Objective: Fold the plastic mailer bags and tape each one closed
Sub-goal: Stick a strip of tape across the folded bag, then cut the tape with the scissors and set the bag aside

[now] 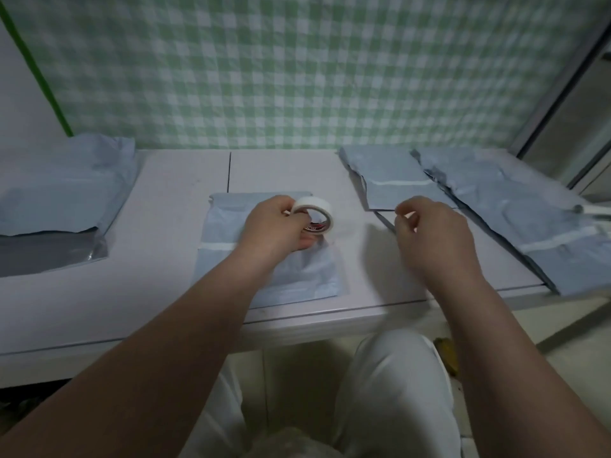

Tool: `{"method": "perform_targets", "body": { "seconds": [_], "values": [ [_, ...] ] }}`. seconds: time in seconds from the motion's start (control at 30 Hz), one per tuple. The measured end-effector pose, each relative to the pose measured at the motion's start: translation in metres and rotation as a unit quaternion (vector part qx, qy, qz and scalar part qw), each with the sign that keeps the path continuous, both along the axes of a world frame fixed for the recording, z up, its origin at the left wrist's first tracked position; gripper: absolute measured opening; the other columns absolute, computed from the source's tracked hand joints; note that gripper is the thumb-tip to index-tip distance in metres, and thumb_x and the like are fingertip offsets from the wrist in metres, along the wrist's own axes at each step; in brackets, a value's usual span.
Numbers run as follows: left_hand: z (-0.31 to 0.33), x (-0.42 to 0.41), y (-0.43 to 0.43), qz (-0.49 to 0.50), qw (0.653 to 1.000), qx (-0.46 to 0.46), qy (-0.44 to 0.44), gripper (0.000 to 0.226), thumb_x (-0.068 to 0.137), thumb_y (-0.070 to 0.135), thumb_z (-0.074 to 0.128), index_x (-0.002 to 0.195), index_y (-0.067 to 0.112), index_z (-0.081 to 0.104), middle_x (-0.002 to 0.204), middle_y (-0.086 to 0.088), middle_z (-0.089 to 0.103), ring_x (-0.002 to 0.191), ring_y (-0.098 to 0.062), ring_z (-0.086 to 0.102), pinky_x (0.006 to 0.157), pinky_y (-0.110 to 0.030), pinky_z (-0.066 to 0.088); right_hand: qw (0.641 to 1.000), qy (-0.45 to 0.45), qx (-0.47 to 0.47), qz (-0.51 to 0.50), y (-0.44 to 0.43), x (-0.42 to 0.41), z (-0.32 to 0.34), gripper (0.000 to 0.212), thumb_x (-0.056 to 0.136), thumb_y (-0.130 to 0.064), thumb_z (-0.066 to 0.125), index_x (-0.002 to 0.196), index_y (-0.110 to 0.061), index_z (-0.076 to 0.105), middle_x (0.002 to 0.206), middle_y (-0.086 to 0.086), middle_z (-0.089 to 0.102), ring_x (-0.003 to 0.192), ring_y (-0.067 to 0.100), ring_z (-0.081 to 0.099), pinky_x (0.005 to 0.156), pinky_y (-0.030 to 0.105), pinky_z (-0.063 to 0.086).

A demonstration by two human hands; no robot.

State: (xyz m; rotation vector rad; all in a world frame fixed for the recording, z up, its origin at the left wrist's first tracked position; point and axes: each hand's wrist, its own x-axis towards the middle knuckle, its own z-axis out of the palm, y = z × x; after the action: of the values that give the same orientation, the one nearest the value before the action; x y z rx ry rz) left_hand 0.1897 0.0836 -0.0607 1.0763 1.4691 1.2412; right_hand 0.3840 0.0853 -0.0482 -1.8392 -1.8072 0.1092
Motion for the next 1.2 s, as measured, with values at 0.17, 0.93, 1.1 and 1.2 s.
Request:
{"method": "perform_targets", "body": {
  "seconds": [0.17, 0.93, 1.1, 1.2],
  "values": [
    [-0.006, -0.004, 0.002, 0.022, 0.997, -0.018, -0.07, 0.008, 0.089, 0.005, 0.054, 0.089, 0.0, 0.061, 0.089, -0.015, 0.064, 0.074, -0.02, 0.067, 0.066, -0.027, 0.059, 0.975, -0.16, -0.151, -0.045, -0.005, 0.018, -0.005, 0.019, 0.09, -0.023, 0.049, 0.104, -0.014, 0.058, 0.092, 0.008, 0.055, 0.088, 0.029, 0.05, 0.068, 0.031, 0.036],
    [-0.021, -0.015, -0.003, 0.032, 0.99, 0.06, 0.121, 0.006, 0.087, 0.012, 0.061, 0.09, 0.013, 0.067, 0.081, -0.001, 0.07, 0.063, -0.009, 0.068, 0.082, -0.042, 0.056, 0.763, 0.562, -0.303, 0.095, -0.042, -0.027, 0.007, 0.013, 0.087, -0.019, 0.065, 0.088, -0.009, 0.058, 0.063, 0.008, 0.061, 0.048, 0.012, 0.051, 0.039, 0.015, 0.039],
    [-0.021, -0.016, -0.003, 0.032, 0.99, 0.06, 0.124, 0.007, 0.086, 0.011, 0.061, 0.09, 0.013, 0.067, 0.083, -0.001, 0.071, 0.066, -0.01, 0.069, 0.083, -0.044, 0.056, 0.655, 0.665, -0.353, 0.068, -0.047, -0.025, 0.014, 0.026, 0.085, -0.037, 0.06, 0.073, -0.015, 0.052, 0.058, 0.004, 0.051, 0.045, 0.01, 0.048, 0.03, 0.012, 0.033],
    [-0.021, -0.015, -0.003, 0.032, 0.99, 0.059, 0.122, 0.007, 0.086, 0.01, 0.061, 0.088, 0.014, 0.067, 0.082, -0.001, 0.07, 0.067, -0.011, 0.069, 0.083, -0.044, 0.056, 0.635, 0.68, -0.361, 0.069, -0.051, -0.022, 0.019, 0.028, 0.084, -0.042, 0.059, 0.081, -0.014, 0.052, 0.058, 0.005, 0.05, 0.043, 0.01, 0.047, 0.028, 0.012, 0.032]
  ]
}}
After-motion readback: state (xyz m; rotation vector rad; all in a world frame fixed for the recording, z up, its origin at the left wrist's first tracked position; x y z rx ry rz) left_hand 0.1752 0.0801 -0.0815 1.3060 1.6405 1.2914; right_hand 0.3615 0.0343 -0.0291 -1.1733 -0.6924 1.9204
